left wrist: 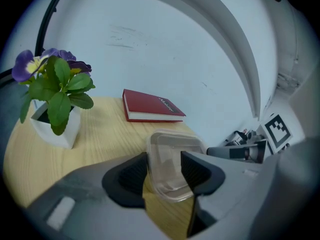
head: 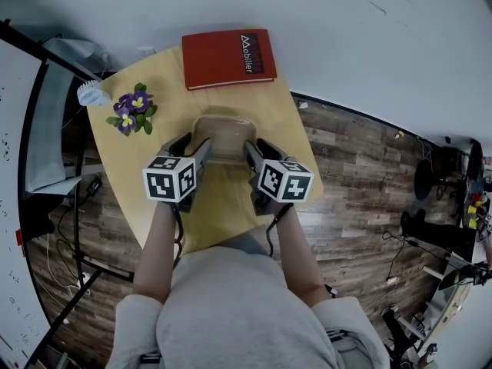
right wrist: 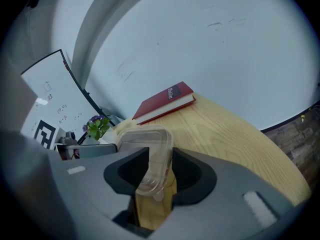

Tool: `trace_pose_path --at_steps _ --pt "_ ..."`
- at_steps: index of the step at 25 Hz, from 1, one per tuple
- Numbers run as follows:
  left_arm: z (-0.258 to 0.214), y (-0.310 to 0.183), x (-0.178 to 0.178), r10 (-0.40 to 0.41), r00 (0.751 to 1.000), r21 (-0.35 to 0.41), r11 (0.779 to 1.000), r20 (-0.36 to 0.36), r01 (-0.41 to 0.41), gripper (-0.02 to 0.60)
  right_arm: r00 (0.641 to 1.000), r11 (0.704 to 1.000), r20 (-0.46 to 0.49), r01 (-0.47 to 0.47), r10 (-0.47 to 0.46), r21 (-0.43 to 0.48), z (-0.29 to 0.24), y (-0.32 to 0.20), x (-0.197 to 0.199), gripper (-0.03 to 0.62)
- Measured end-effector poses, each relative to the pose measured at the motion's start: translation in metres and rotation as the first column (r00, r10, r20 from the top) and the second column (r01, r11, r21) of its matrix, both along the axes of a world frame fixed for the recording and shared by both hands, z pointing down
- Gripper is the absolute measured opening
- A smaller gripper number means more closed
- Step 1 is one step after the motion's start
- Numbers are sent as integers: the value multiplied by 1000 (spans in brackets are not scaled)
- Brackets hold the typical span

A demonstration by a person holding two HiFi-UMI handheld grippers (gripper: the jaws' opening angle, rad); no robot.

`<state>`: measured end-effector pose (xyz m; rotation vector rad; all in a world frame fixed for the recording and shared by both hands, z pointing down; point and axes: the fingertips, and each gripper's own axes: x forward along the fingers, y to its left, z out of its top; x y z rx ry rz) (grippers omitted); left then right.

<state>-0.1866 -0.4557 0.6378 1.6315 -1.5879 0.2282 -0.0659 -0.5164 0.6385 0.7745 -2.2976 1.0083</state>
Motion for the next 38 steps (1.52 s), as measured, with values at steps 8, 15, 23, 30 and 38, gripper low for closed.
trace_pose_path --at_steps 8,15,23,30,38 --pt "-3 3 2 6 1000 6 1000 26 -7 212 1000 999 -23 -6 7 34 -2 2 4 152" --pt "-6 4 6 7 1000 18 1000 25 -8 204 1000 999 -15 -11 12 41 -3 6 6 156" --pt "-18 4 5 6 998 46 999 59 -9 184 1000 996 0 -23 23 87 -17 4 6 155" --pt "-38 5 2 8 994 97 995 109 -18 164 999 987 21 -31 28 157 -38 6 4 155" --pt "-76 9 -4 19 984 184 981 178 -53 156 997 964 62 -61 46 258 -74 16 -2 152"
